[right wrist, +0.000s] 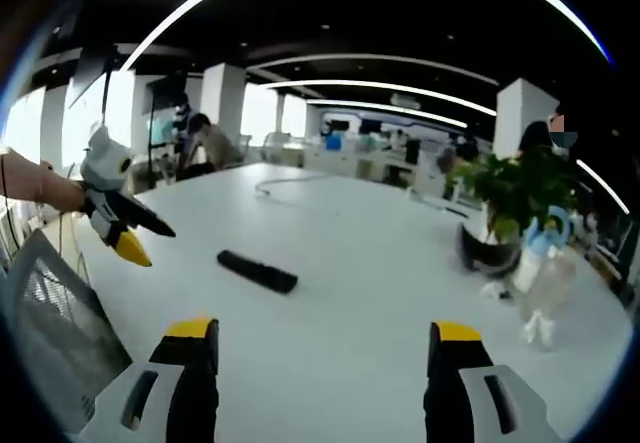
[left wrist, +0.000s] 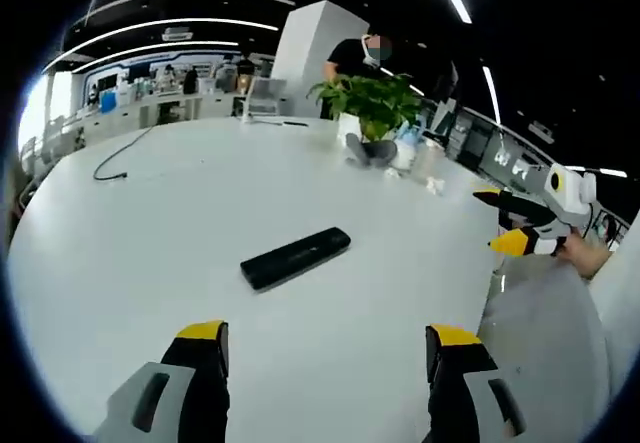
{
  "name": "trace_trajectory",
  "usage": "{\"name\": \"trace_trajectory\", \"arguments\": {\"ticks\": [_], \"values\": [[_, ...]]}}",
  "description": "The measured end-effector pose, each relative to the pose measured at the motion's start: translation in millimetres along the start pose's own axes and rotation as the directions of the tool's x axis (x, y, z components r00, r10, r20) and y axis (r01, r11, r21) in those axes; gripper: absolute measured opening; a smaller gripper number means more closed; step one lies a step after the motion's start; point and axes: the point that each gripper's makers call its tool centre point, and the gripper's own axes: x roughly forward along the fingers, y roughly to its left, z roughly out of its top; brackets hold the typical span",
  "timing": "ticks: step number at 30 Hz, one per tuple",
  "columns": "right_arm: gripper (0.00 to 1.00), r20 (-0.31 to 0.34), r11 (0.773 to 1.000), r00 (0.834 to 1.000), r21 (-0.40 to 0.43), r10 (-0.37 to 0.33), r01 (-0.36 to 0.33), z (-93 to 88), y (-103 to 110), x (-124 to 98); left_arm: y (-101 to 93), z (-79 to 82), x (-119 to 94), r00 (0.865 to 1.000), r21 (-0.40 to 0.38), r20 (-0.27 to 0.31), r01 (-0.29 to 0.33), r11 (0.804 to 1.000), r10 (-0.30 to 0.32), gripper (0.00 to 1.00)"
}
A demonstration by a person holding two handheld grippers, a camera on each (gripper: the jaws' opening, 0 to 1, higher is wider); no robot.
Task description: Press the specified remote control buttons in sequence, fully releasing each button before pressing the next.
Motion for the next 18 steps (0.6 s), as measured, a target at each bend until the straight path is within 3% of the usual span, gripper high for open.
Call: {"name": "trace_trajectory", "arguments": {"ticks": [4, 18], "values": [[0.85, 0.000, 1.000, 1.000, 0.002, -0.004, 0.004, -0.1, -1, 0, 3.1, -0.6, 7, 0.999, 0.060, -0.040, 0.007, 0.998, -0.005, 0.84], [0.85, -0.004, 1.000, 1.000, 0.000, -0.008, 0.008, -1.3, -2, 0, 16.2, 15.8, 29, 0.999, 0.069, -0.052, 0.010, 0.998, -0.006, 0.81]]}}
